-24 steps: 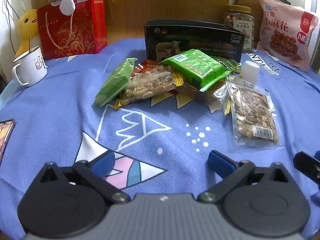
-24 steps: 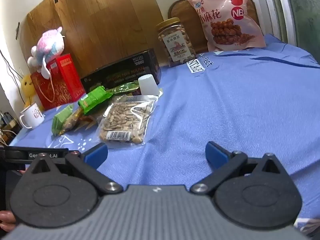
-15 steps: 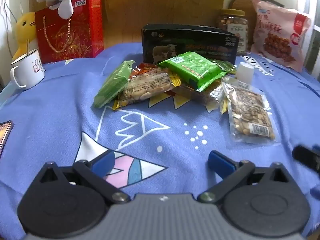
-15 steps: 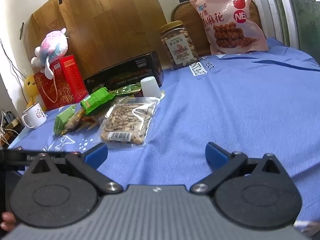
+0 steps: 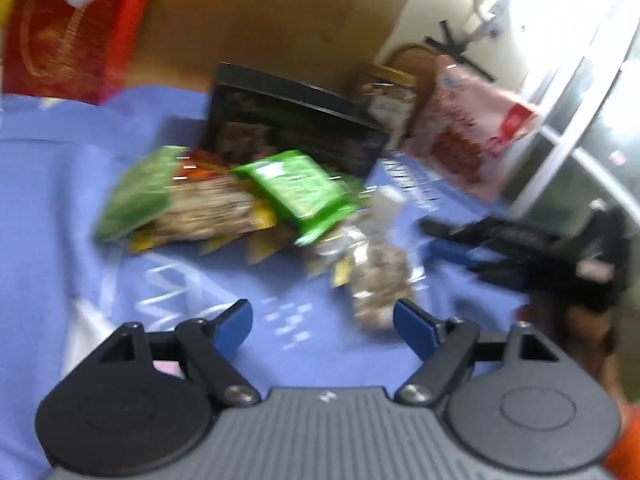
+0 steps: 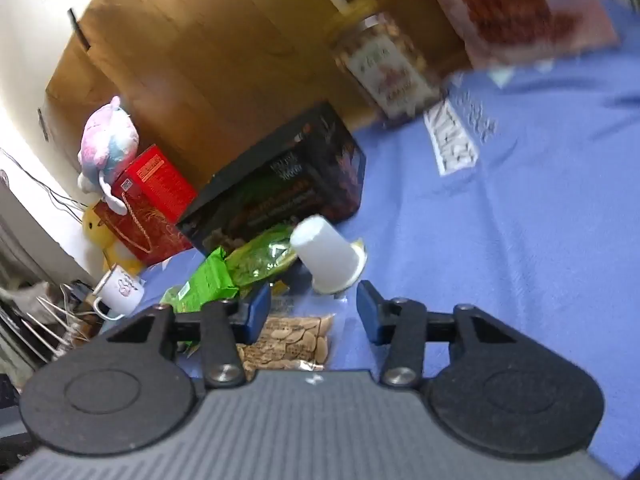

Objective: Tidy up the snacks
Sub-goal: 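Grasp the clear bag of seeds with the left gripper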

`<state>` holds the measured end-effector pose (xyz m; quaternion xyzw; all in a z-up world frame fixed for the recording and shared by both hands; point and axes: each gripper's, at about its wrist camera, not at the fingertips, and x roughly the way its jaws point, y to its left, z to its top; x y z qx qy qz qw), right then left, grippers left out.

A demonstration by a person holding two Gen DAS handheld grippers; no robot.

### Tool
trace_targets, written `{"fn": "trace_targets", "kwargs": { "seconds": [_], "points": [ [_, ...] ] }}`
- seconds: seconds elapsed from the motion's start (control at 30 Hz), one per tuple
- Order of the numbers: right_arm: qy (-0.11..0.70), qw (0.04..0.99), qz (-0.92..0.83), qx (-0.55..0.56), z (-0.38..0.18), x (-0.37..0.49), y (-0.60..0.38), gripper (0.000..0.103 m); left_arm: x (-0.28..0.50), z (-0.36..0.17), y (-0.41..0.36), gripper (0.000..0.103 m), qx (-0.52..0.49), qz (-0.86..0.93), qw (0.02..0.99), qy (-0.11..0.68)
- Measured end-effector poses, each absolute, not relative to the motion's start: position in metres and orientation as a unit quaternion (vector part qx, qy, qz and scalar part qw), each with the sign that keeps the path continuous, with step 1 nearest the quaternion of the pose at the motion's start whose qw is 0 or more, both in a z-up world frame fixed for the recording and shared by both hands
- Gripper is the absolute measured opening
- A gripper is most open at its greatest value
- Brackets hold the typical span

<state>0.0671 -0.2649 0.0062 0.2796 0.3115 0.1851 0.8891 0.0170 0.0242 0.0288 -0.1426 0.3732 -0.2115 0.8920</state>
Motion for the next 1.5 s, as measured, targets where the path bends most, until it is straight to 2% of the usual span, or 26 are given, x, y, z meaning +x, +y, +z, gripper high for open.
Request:
{"fn": "trace_targets", "kwargs": {
  "seconds": [0.1, 0.17, 0.23, 0.33, 0.4, 0.43, 0.57, 0.7, 0.9, 1.0, 1.13, 1.2, 1.27, 1.33, 1.5],
  "points": [
    [0.341, 0.857, 0.22, 0.316, -0.007, 0.058, -0.266, 0.04, 0.029, 0.026, 0.007, 0.067, -0.128, -0.233, 0.885, 0.381],
    [0.341, 0.843, 0.253, 0.331, -0.011, 0.042, -0.263, 0.042, 0.032, 0.019, -0.002, 0.058, -0.121, -0.242, 0.878, 0.395],
    [0.338, 0.843, 0.265, 0.325, -0.01, 0.027, -0.259, 0.044, 0.03, 0.011, -0.009, 0.053, -0.115, -0.24, 0.875, 0.406],
    [0.339, 0.849, 0.266, 0.306, -0.01, 0.007, -0.259, 0.045, 0.029, 0.008, -0.004, 0.053, -0.128, -0.245, 0.87, 0.408],
    [0.332, 0.854, 0.272, 0.295, -0.009, -0.004, -0.261, 0.045, 0.027, 0.007, 0.002, 0.047, -0.152, -0.253, 0.864, 0.408],
    [0.329, 0.854, 0.279, 0.292, -0.01, -0.004, -0.266, 0.045, 0.027, 0.006, 0.004, 0.041, -0.164, -0.257, 0.86, 0.409],
    [0.316, 0.857, 0.271, 0.305, -0.012, -0.002, -0.27, 0.043, 0.025, 0.014, 0.005, 0.032, -0.203, -0.294, 0.853, 0.381],
    [0.311, 0.867, 0.255, 0.293, -0.011, -0.002, -0.261, 0.044, 0.023, 0.024, -0.01, 0.031, -0.182, -0.308, 0.866, 0.35],
    [0.301, 0.877, 0.243, 0.284, -0.015, -0.009, -0.26, 0.045, 0.036, 0.019, -0.015, 0.031, -0.197, -0.311, 0.855, 0.364],
    [0.299, 0.88, 0.238, 0.284, -0.015, -0.011, -0.26, 0.046, 0.034, 0.015, -0.009, 0.013, -0.196, -0.297, 0.859, 0.368],
    [0.293, 0.89, 0.237, 0.257, -0.013, -0.019, -0.251, 0.056, 0.036, 0.013, -0.002, 0.011, -0.198, -0.293, 0.857, 0.374],
    [0.287, 0.902, 0.241, 0.216, -0.009, -0.027, -0.24, 0.067, 0.035, 0.013, -0.005, 0.011, -0.183, -0.289, 0.862, 0.373],
    [0.282, 0.913, 0.247, 0.163, -0.004, -0.037, -0.228, 0.089, 0.034, 0.016, -0.006, 0.011, -0.184, -0.294, 0.861, 0.371],
    [0.275, 0.924, 0.247, 0.098, -0.004, -0.048, -0.212, 0.092, 0.034, 0.017, -0.004, 0.011, -0.185, -0.3, 0.86, 0.369],
    [0.245, 0.945, 0.208, -0.065, -0.016, -0.063, -0.177, 0.092, 0.029, 0.019, -0.011, 0.012, -0.169, -0.305, 0.862, 0.369]
  ]
}}
